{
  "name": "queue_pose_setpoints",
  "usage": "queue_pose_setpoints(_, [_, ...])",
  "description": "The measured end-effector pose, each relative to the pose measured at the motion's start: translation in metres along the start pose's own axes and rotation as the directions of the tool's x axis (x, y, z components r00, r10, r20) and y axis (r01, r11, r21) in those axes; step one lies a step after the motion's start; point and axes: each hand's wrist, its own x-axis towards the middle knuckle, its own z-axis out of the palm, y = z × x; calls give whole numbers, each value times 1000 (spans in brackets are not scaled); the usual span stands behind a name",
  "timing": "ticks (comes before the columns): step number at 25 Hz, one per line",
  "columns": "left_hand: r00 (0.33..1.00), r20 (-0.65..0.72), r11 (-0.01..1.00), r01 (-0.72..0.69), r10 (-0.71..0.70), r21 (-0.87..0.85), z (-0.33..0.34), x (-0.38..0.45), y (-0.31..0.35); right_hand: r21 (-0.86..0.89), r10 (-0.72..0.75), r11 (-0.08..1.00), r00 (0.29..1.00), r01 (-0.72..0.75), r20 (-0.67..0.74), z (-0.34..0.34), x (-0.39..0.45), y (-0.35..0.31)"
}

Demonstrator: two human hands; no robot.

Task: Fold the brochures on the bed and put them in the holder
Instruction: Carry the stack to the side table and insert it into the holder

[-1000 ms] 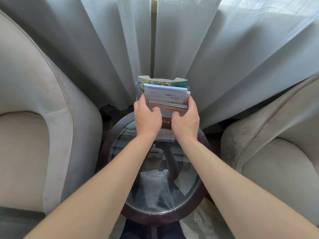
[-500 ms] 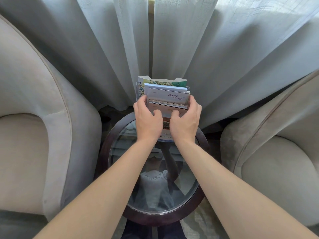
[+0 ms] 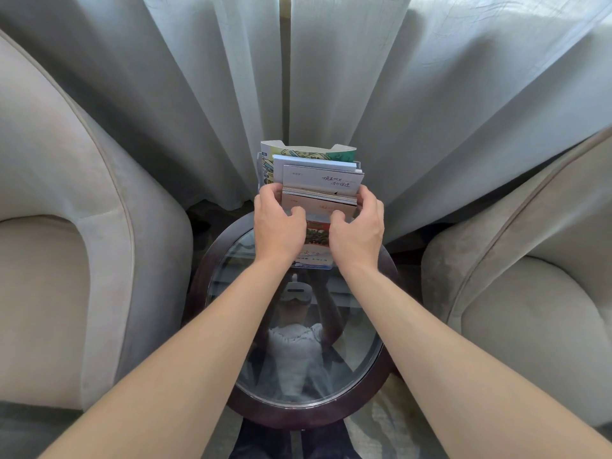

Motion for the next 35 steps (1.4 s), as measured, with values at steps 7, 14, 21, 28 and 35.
queue_pose_setpoints(7, [1000, -13, 1000, -9, 9, -28, 5, -4, -5, 2, 12, 1000, 997, -12, 73, 2, 0, 3])
queue_pose_setpoints(14, [997, 4, 996, 82, -82, -43, 8, -3, -12, -34, 101, 995, 986, -98, 130, 0, 5, 11])
queue_pose_setpoints(21, [997, 17, 997, 72, -72, 27, 16, -12, -24, -8, 116, 993, 973, -117, 200, 5, -3, 16])
queue_pose_setpoints(28, [998, -57, 990, 34, -26, 138, 11, -9, -34, -5, 141, 990, 959, -144, 248, 6, 4, 24])
queue_pose_setpoints(35, [922, 96, 924, 363, -375, 123, -7, 6, -79, -184, 363, 931, 865, -317, 347, 7, 2, 74])
